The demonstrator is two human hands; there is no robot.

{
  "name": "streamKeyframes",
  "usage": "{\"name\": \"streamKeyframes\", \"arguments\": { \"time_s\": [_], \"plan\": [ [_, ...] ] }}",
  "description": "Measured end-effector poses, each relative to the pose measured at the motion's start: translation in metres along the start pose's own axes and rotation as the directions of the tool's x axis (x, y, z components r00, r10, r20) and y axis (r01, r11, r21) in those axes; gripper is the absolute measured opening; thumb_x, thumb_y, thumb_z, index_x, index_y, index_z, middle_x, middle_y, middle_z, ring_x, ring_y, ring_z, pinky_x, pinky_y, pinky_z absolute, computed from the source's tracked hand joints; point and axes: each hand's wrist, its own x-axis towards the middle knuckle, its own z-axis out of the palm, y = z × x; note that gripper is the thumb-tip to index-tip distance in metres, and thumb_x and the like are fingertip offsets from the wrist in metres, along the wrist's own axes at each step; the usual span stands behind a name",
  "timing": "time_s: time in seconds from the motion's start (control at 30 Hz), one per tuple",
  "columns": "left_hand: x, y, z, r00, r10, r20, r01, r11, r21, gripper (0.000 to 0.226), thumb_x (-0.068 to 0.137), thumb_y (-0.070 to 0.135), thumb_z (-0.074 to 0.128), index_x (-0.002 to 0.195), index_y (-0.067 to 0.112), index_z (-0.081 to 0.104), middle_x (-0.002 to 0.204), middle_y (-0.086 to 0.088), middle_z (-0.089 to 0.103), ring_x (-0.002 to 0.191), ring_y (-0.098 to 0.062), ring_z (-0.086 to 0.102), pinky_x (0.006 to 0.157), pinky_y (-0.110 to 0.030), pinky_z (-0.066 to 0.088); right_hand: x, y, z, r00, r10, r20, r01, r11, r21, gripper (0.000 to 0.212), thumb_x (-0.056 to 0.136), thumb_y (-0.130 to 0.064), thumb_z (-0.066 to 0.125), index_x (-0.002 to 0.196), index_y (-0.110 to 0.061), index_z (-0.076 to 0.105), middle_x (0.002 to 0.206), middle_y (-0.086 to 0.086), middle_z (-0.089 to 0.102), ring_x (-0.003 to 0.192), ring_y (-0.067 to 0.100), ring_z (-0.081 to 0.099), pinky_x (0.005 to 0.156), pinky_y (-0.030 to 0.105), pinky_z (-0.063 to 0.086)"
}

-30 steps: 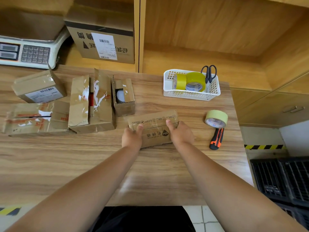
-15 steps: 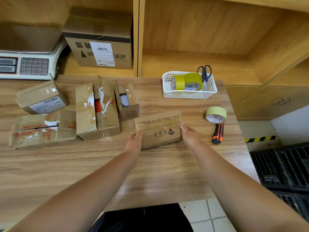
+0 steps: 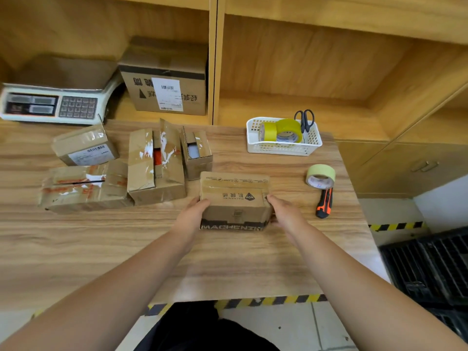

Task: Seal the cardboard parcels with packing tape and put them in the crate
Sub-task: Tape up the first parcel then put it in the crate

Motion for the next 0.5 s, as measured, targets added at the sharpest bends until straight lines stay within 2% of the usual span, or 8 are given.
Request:
{"name": "streamKeyframes", "arguments": {
  "time_s": [0.1,0.23,0.4,0.5],
  "plan": [
    [-0.020,-0.008,0.000,0.998,0.051,-0.029,-0.052,0.999,-0.007,0.017,0.099,0.026,0.045,0.115,0.027,0.051,0.096,0.006,0.055,0.088,-0.012,0.050,0.087,-0.028,0.029,-0.014,0.009,-0.005,0.999,-0.037,0.012,0.037,0.999,0.000,0.027,0.094,-0.041,0.052,0.095,-0.018,0.066,0.108,0.005,0.066,0.107,0.028,0.060,0.100,0.045,0.046],
    [-0.047,-0.031,-0.003,0.994,0.060,-0.091,-0.065,0.997,-0.047,0.013,0.097,0.026,0.050,0.110,0.027,0.051,0.103,0.001,0.057,0.097,-0.017,0.051,0.089,-0.029,0.034,-0.034,0.027,-0.008,0.995,-0.101,0.016,0.101,0.994,-0.028,0.038,0.092,-0.042,0.055,0.114,-0.013,0.065,0.120,0.008,0.065,0.113,0.028,0.059,0.104,0.047,0.043],
    [-0.083,-0.065,-0.020,0.993,0.065,-0.102,-0.076,0.991,-0.107,0.019,0.098,0.023,0.046,0.117,0.027,0.051,0.094,0.009,0.057,0.088,-0.008,0.051,0.090,-0.027,0.033,-0.060,0.045,0.005,0.979,-0.175,0.101,0.186,0.977,-0.109,0.039,0.094,-0.042,0.050,0.118,-0.015,0.065,0.122,0.007,0.064,0.112,0.027,0.059,0.101,0.042,0.045],
    [-0.102,-0.083,-0.041,0.987,0.076,-0.139,-0.096,0.986,-0.138,0.026,0.098,0.022,0.047,0.123,0.026,0.053,0.106,0.006,0.062,0.094,-0.007,0.054,0.091,-0.026,0.035,-0.078,0.049,0.023,0.966,-0.210,0.149,0.229,0.965,-0.124,0.035,0.095,-0.040,0.049,0.115,-0.016,0.066,0.123,0.005,0.064,0.112,0.027,0.059,0.101,0.040,0.044]
  ]
}}
